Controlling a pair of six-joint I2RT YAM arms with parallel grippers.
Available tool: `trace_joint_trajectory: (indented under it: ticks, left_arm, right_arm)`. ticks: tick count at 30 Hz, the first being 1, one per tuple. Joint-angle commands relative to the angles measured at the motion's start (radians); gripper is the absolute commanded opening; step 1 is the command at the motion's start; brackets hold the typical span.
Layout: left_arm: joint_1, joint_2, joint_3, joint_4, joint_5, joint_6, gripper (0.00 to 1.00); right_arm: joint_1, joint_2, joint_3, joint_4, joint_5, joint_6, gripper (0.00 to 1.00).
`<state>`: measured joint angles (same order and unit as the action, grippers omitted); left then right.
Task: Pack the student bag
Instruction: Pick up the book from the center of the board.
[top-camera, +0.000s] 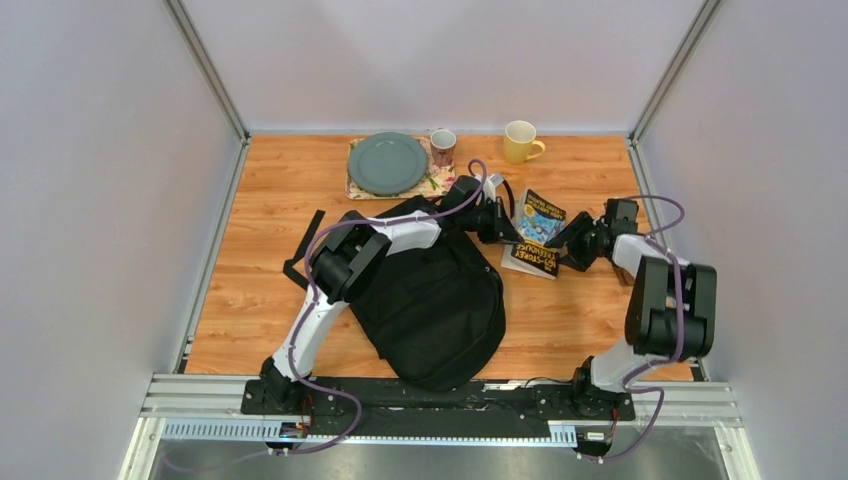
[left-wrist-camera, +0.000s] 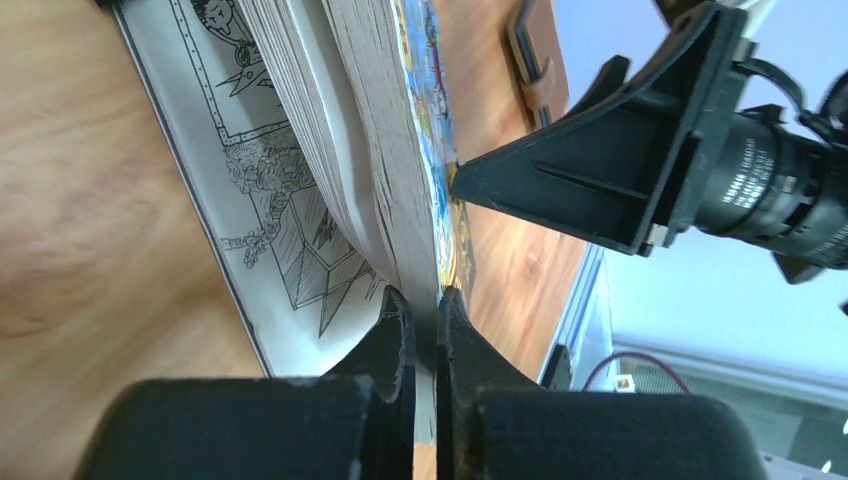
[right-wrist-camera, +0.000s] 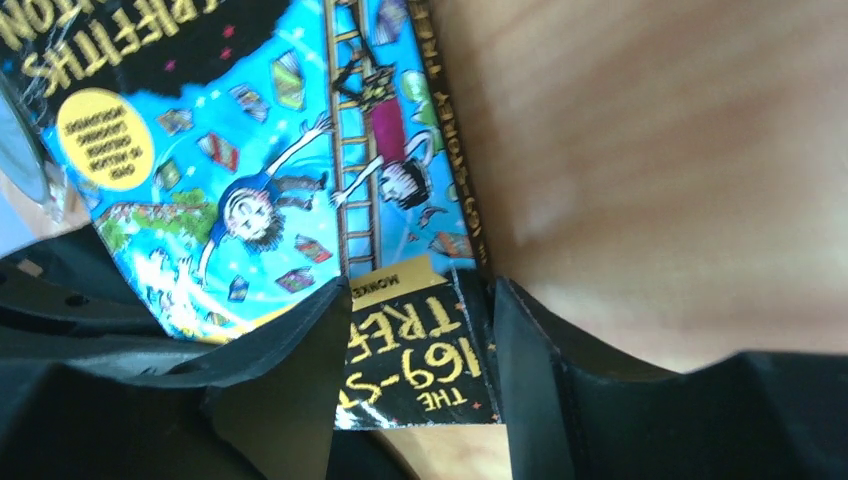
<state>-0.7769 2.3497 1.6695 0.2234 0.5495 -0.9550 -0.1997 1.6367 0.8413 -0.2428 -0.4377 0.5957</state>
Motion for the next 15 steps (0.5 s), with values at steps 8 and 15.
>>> trace_joint_trajectory:
  ticks: [8, 15]
  left_arm:
    - [-0.056, -0.302, -0.03, -0.033, 0.081, 0.199, 0.0]
    - [-0.015, -0.551, -0.233, 0.031, 0.047, 0.237, 0.0]
  right_arm:
    - [-0.078, -0.52, -0.042, -0.151, 0.108, 0.03, 0.58]
    - [-0.109, -0.653, 0.014, -0.182, -0.203, -0.002, 0.58]
